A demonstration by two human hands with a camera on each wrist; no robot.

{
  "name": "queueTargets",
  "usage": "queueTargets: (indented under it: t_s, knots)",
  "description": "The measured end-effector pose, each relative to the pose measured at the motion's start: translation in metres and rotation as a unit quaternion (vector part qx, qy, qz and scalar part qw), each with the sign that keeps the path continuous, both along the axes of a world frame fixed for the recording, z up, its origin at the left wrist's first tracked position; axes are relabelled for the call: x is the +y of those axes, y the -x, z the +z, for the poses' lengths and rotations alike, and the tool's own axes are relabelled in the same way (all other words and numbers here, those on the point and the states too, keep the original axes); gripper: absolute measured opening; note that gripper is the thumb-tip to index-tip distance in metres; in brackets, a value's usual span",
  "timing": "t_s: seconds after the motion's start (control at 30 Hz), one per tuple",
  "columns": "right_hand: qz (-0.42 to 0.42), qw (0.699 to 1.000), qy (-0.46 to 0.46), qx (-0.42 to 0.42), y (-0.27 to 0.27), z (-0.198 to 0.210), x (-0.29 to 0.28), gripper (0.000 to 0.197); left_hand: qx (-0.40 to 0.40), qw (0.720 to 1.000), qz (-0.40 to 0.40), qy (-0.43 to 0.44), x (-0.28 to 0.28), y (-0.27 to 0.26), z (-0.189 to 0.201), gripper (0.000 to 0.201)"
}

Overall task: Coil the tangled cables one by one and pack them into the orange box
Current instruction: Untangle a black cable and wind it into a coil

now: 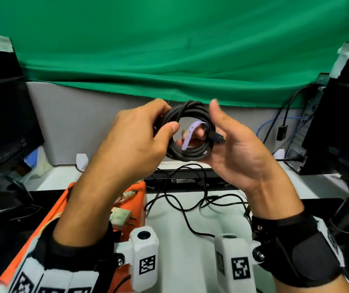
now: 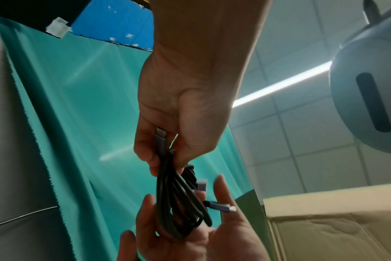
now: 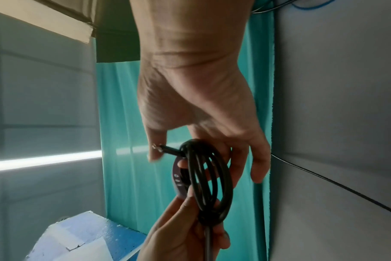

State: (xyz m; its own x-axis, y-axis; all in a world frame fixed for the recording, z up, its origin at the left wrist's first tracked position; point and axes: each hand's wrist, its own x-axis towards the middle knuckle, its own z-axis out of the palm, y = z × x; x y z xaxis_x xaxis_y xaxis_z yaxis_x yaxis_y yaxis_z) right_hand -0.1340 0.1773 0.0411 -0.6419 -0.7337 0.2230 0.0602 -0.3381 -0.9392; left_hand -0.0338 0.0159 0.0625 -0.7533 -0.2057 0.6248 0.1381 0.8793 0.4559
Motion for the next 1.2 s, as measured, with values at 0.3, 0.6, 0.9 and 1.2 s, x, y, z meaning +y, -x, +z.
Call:
queueTargets:
  t_s: [0.3, 0.6, 0.9, 1.2]
  knots:
    - [-0.085, 0.975, -0.126, 0.161, 0.006, 0.004, 0.016, 0.027, 0.023, 0.999, 0.02, 0.045, 0.006, 0.007, -0.004, 0.008]
    - [-0.231, 0.873, -0.235, 0.361, 0.0, -0.002, 0.001, 0.037, 0.012, 0.999, 0.033, -0.035, -0.001, 0.032, -0.021, 0.016]
    - [-0.341, 0.791, -0.323, 0.392, -0.008, -0.008, -0.014, 0.033, 0.027, 0.997, -0.005, -0.07, -0.006, 0.032, -0.02, 0.013]
    - [-0.329, 0.799, -0.314, 0.393, 0.001, -0.01, -0.015, 0.022, 0.038, 0.999, 0.027, -0.011, -0.007, 0.038, -0.026, 0.013]
